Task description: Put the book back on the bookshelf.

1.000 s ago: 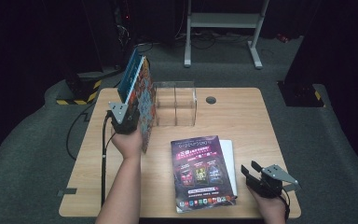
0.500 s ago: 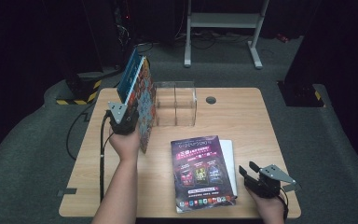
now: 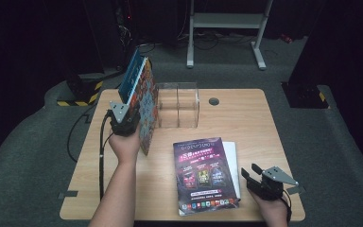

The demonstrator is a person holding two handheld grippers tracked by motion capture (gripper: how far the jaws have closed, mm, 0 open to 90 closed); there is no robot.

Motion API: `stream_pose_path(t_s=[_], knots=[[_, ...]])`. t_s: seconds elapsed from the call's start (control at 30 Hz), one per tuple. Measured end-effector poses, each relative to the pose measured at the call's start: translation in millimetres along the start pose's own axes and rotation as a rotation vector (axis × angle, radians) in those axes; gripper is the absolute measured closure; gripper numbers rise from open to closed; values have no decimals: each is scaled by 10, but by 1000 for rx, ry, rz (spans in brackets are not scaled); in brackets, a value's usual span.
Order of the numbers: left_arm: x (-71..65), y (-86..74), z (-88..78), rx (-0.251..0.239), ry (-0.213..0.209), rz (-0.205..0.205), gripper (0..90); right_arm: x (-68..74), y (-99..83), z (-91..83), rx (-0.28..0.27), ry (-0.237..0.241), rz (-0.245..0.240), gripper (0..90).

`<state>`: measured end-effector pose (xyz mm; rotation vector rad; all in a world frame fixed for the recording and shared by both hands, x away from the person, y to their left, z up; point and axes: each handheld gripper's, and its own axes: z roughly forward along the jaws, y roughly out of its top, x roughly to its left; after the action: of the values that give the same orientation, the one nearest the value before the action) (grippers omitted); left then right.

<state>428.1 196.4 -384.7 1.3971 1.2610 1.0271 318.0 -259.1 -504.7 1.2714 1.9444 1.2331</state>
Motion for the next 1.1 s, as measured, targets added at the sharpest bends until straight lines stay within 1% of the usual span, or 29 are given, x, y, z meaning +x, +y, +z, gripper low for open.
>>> stream_pose_path(t_s=[0.1,0.17,0.23,0.33,0.43,0.47,0.57,0.63,0.7,0.73,0.83,0.9,1.0,1.1], knots=[[9,16,-5,15,-6,10,781,1,3,-1,-1,1,-1,495],[21,32,-6,28,-17,4,779,4,4,-1,-1,1,-2,495],[26,48,-7,42,-22,6,776,4,6,-2,-2,1,-2,494],[35,65,-9,56,-26,23,771,6,10,-7,-1,2,-1,490],[44,78,-17,68,-21,27,767,4,16,-15,-5,-1,-1,490],[44,83,-18,73,-19,40,766,3,17,-17,-6,-1,0,489],[50,88,-25,80,-18,59,758,3,16,-19,-5,-2,2,488],[51,89,-34,80,-16,62,759,6,17,-19,-4,-3,2,487],[52,88,-35,79,-13,73,755,10,19,-19,-5,-4,-1,487],[57,90,-35,80,-19,66,754,12,19,-19,-4,-3,0,487],[64,98,-33,84,-31,62,745,18,20,-18,-4,-3,-2,486],[68,117,-32,97,-45,52,718,18,19,-19,-4,-2,-2,486],[64,137,-34,104,-43,57,703,21,19,-18,-3,-2,-1,485],[54,158,-42,100,-36,75,706,22,21,-22,-4,-3,-2,485]])
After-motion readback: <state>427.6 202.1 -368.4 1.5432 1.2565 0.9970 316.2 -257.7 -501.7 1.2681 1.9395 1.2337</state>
